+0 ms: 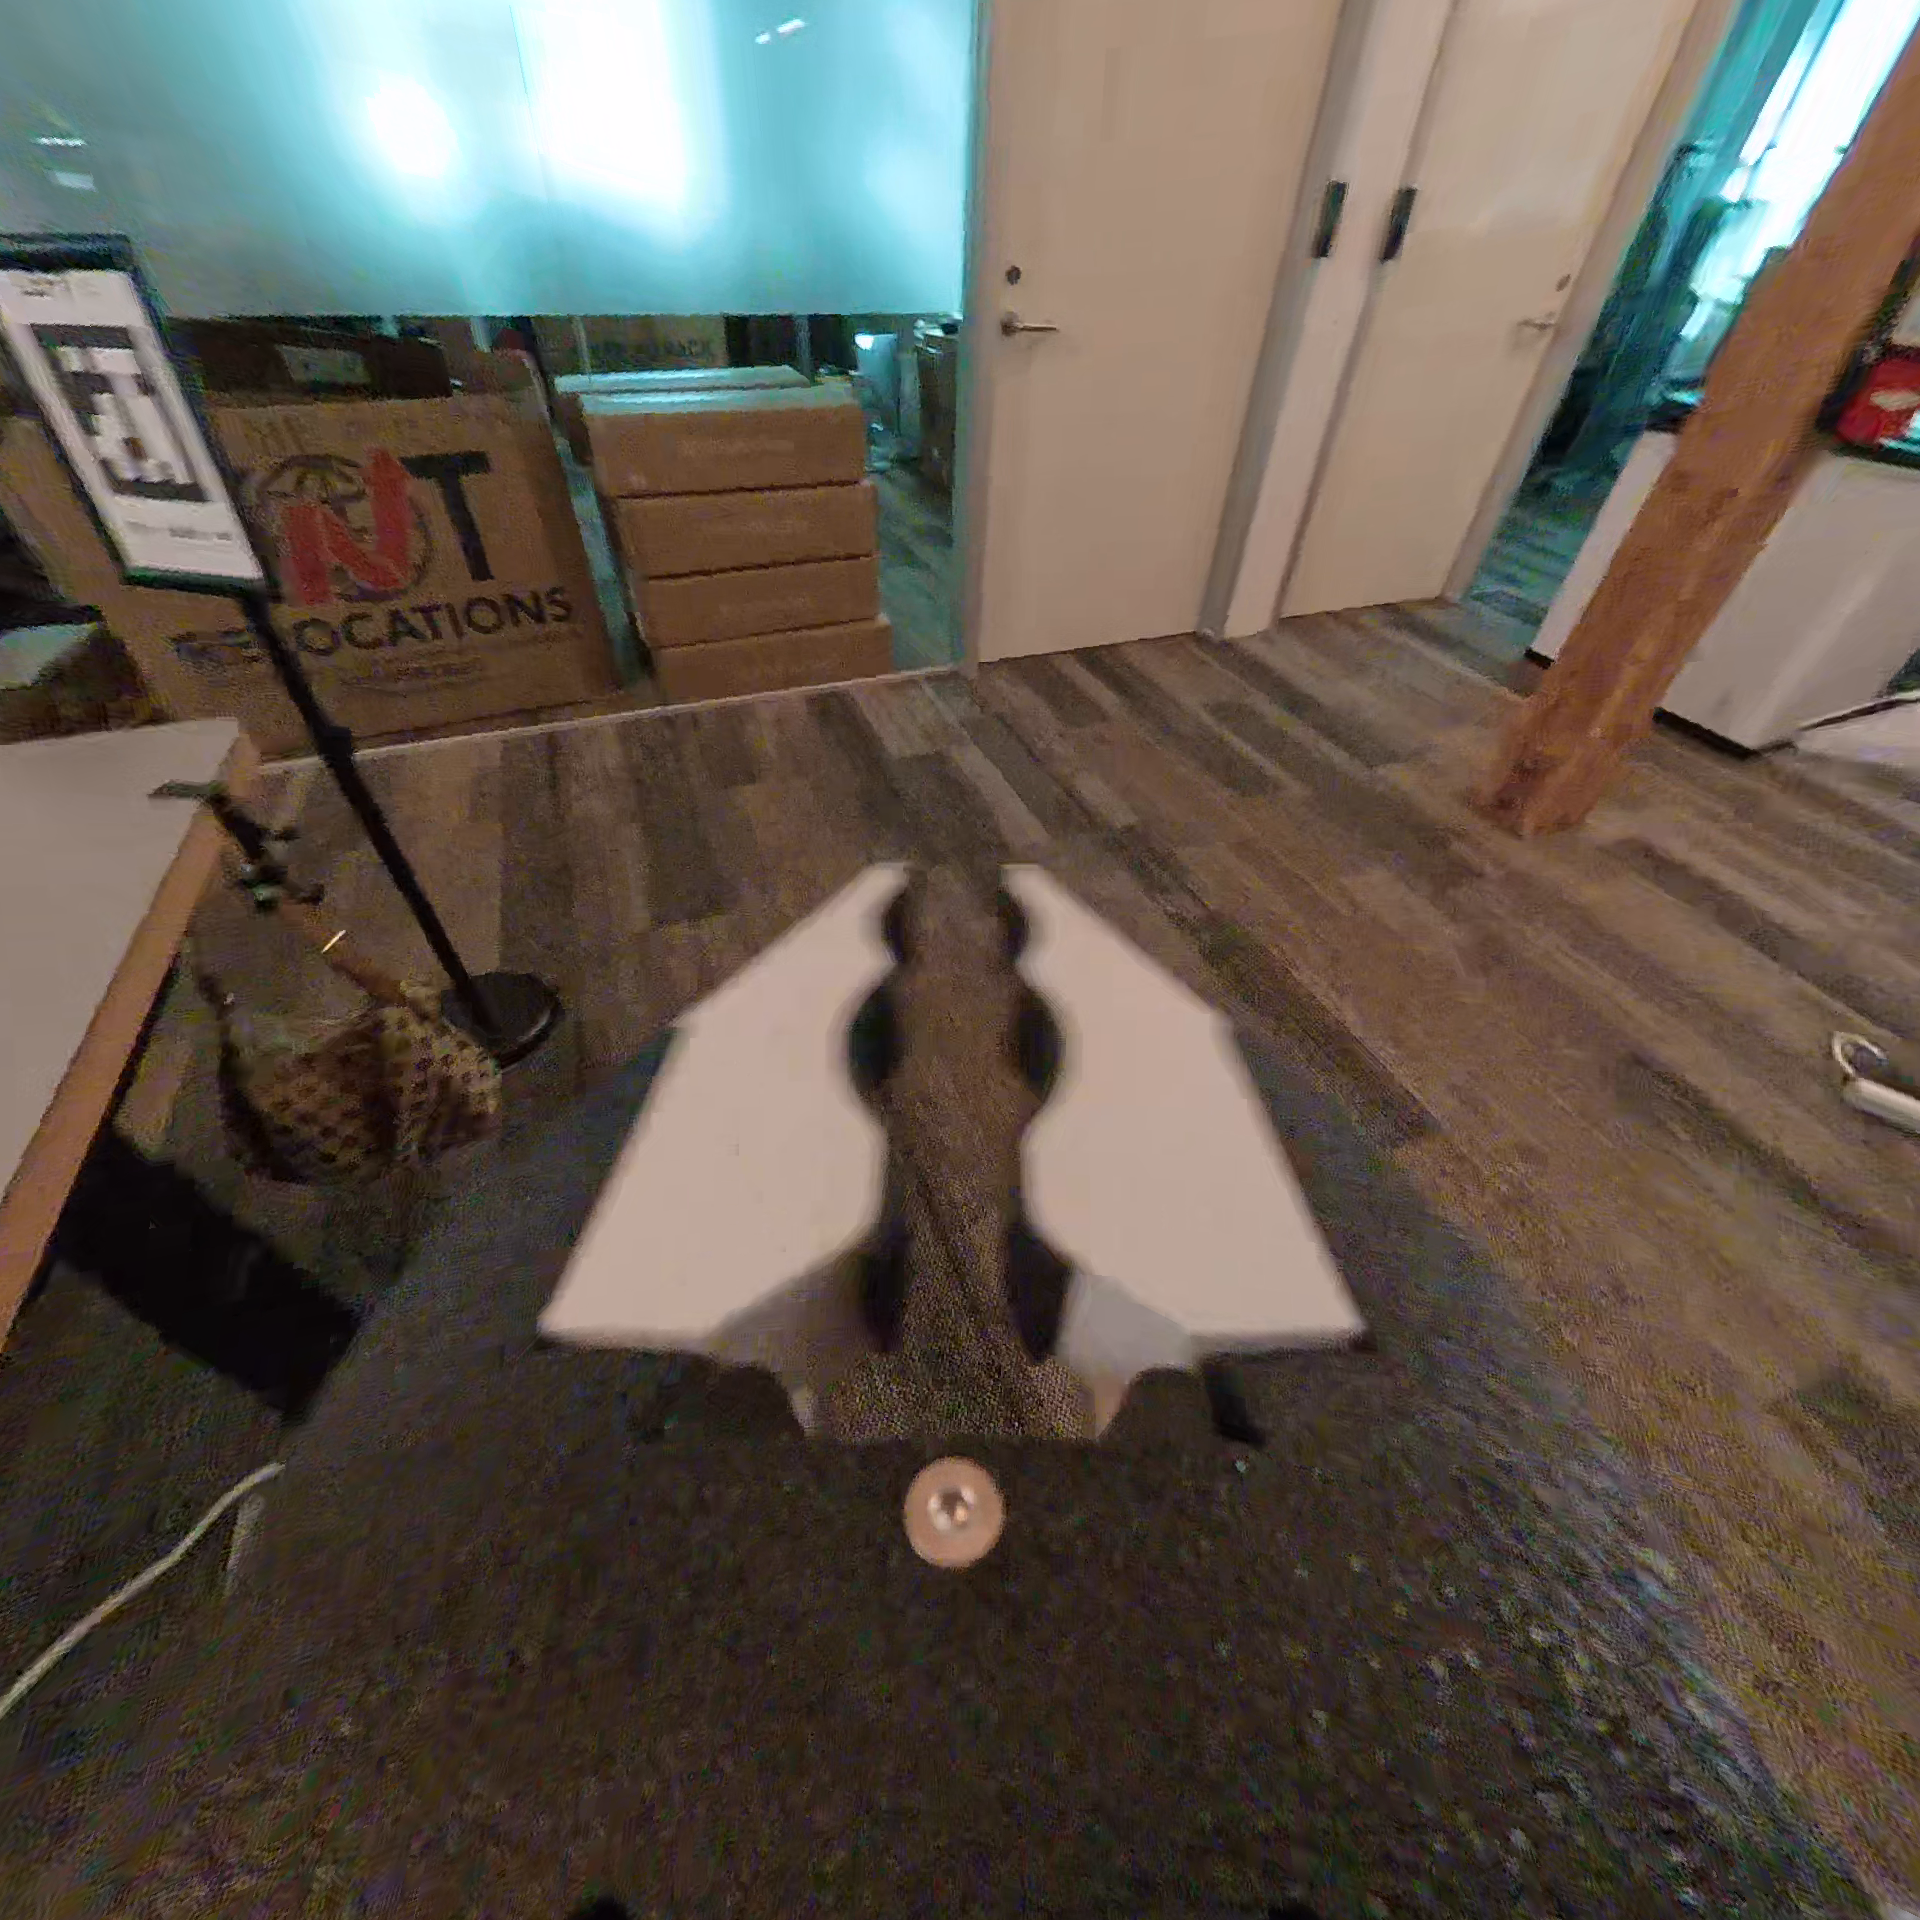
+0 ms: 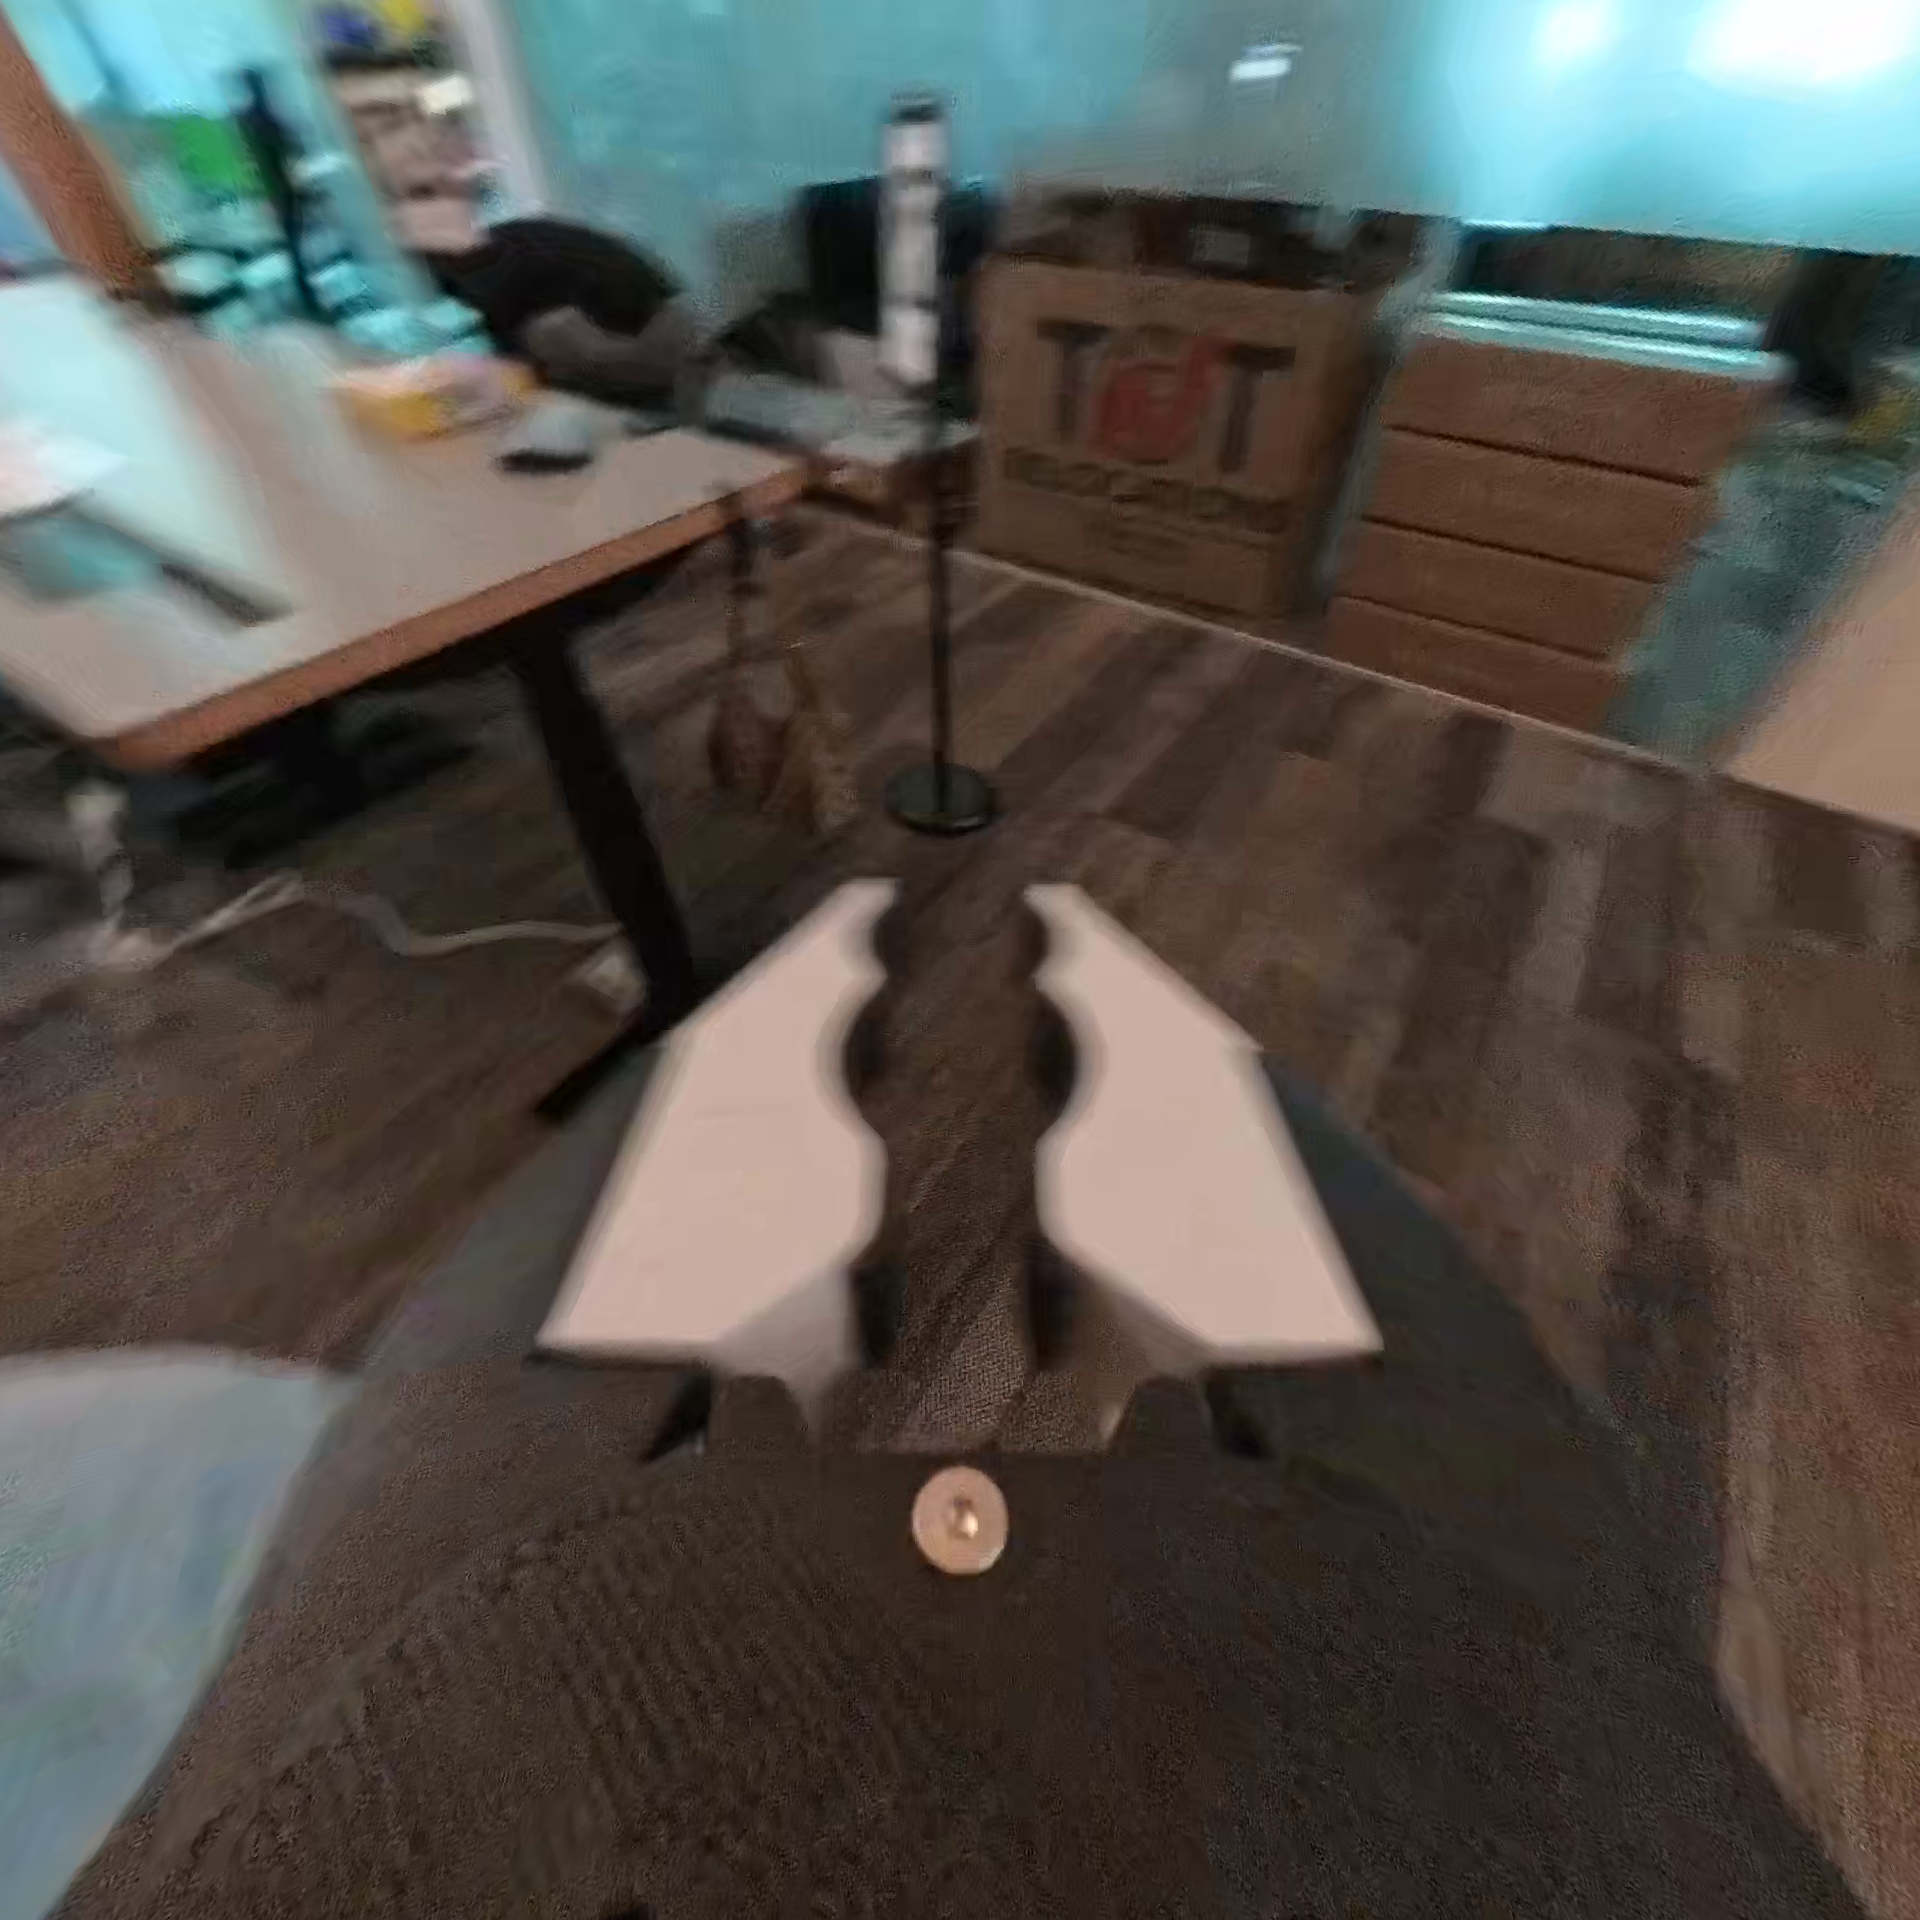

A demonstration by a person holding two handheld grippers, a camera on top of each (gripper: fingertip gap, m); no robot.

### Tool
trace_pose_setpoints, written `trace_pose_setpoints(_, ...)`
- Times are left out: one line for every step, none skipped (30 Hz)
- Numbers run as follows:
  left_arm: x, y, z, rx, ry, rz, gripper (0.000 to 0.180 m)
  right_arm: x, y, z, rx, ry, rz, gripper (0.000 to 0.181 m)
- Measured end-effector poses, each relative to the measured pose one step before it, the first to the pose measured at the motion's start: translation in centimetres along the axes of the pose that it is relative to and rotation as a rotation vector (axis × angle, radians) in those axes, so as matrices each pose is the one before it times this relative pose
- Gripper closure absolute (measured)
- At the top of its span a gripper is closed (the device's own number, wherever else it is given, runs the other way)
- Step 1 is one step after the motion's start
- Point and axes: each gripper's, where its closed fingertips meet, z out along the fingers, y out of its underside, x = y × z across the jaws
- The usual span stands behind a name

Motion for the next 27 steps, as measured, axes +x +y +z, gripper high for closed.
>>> trace_pose_setpoints(0.219, -0.406, 2.494, -0.0083, 0.0462, 0.0207, 0.180, -0.542, -0.895, 1.340, 0.0101, -0.1164, -0.0468, 0.181)
trace_pose_setpoints(-0.135, -0.453, 2.653, 0.0010, 0.0295, 0.0036, 0.180, 1.150, -0.072, 1.659, -0.0289, -0.0361, 0.0249, 0.181)
trace_pose_setpoints(-0.317, -0.251, 2.734, -0.0019, 0.0241, -0.0065, 0.180, 1.719, 0.191, 1.643, -0.0350, -0.0087, 0.0268, 0.181)
trace_pose_setpoints(-0.745, -0.179, 2.833, -0.0014, 0.0045, -0.0101, 0.178, 2.174, -0.125, 1.536, 0.0006, 0.0236, 0.0019, 0.181)
trace_pose_setpoints(-1.218, -0.272, 2.799, 0.0100, -0.0238, -0.0055, 0.156, 2.647, -0.475, 1.559, 0.0300, 0.0598, 0.0025, 0.170)
trace_pose_setpoints(-1.283, -0.391, 2.813, 0.0193, -0.0280, 0.0052, 0.131, 2.633, -0.623, 1.714, 0.0344, 0.0669, -0.0007, 0.132)
trace_pose_setpoints(-1.015, -0.265, 2.388, 0.0154, -0.0145, 0.0149, 0.115, 2.735, -0.605, 2.030, 0.0196, 0.0717, -0.0062, 0.102)
trace_pose_setpoints(-0.863, -0.186, 2.668, 0.0078, 0.0003, 0.0210, 0.106, 1.864, -0.297, 1.519, 0.0058, 0.0620, -0.0182, 0.087)
trace_pose_setpoints(-0.936, -0.184, 3.144, 0.0043, 0.0052, 0.0216, 0.100, 2.177, -0.354, 2.323, -0.0026, 0.0433, -0.0266, 0.078)
trace_pose_setpoints(-0.971, -0.173, 3.252, 0.0035, 0.0100, 0.0181, 0.101, 2.088, -0.217, 2.465, -0.0076, 0.0390, -0.0228, 0.070)
trace_pose_setpoints(-0.830, -0.192, 3.321, 0.0047, 0.0287, 0.0105, 0.103, 1.929, -0.023, 2.546, -0.0170, 0.0301, -0.0133, 0.068)
trace_pose_setpoints(-0.807, -0.249, 3.369, 0.0052, 0.0400, -0.0004, 0.103, 1.313, 0.135, 2.270, -0.0255, 0.0085, -0.0053, 0.070)
trace_pose_setpoints(-1.149, -0.334, 3.415, 0.0038, 0.0263, -0.0100, 0.104, 1.399, 0.097, 2.623, -0.0323, 0.0012, 0.0002, 0.073)
trace_pose_setpoints(-1.379, -0.455, 3.405, -0.0005, 0.0136, -0.0204, 0.105, 1.463, -0.076, 2.566, -0.0347, 0.0089, 0.0022, 0.074)
trace_pose_setpoints(-1.139, -0.589, 2.923, -0.0034, 0.0227, -0.0282, 0.104, 1.481, -0.371, 2.438, -0.0293, 0.0147, 0.0044, 0.074)
trace_pose_setpoints(-0.994, -0.841, 2.922, -0.0004, 0.0361, -0.0233, 0.104, 1.394, -0.743, 2.304, -0.0153, 0.0156, 0.0061, 0.074)
trace_pose_setpoints(-1.209, -0.968, 3.051, 0.0014, 0.0298, -0.0081, 0.104, 1.223, -0.991, 2.253, -0.0011, 0.0143, 0.0047, 0.075)
trace_pose_setpoints(-1.469, -0.897, 2.823, -0.0014, 0.0139, 0.0088, 0.105, 1.022, -0.851, 1.739, 0.0032, 0.0115, 0.0002, 0.076)
trace_pose_setpoints(-1.583, -0.744, 2.594, -0.0062, 0.0047, 0.0193, 0.106, 0.891, -0.846, 2.243, 0.0005, 0.0056, -0.0011, 0.076)
trace_pose_setpoints(-1.673, -0.637, 2.366, -0.0091, -0.0012, 0.0179, 0.106, 0.816, -0.736, 2.215, -0.0011, 0.0076, 0.0037, 0.077)
trace_pose_setpoints(-1.620, -0.636, 2.199, -0.0088, -0.0010, 0.0082, 0.106, 0.690, -0.684, 2.222, -0.0006, 0.0074, 0.0089, 0.077)
trace_pose_setpoints(-1.436, -0.648, 1.982, -0.0070, 0.0057, 0.0000, 0.105, 0.505, -0.604, 2.278, 0.0001, -0.0011, 0.0118, 0.078)
trace_pose_setpoints(-1.331, -0.643, 1.679, -0.0036, 0.0080, 0.0006, 0.103, 0.305, -0.585, 2.343, 0.0027, -0.0071, 0.0152, 0.078)
trace_pose_setpoints(-1.117, -0.607, 0.983, 0.0003, 0.0045, 0.0108, 0.102, 0.113, -0.717, 2.399, 0.0084, -0.0106, 0.0168, 0.079)
trace_pose_setpoints(-1.381, -0.433, 0.945, 0.0020, -0.0084, 0.0203, 0.101, 0.007, -0.822, 2.635, 0.0125, -0.0111, 0.0135, 0.080)
trace_pose_setpoints(-1.783, -0.221, 1.071, 0.0025, -0.0243, 0.0229, 0.101, -0.288, -0.950, 2.912, 0.0131, -0.0239, 0.0043, 0.080)
trace_pose_setpoints(-1.959, -0.020, 0.920, 0.0033, -0.0343, 0.0204, 0.100, -0.552, -1.053, 3.069, 0.0101, -0.0402, -0.0078, 0.080)
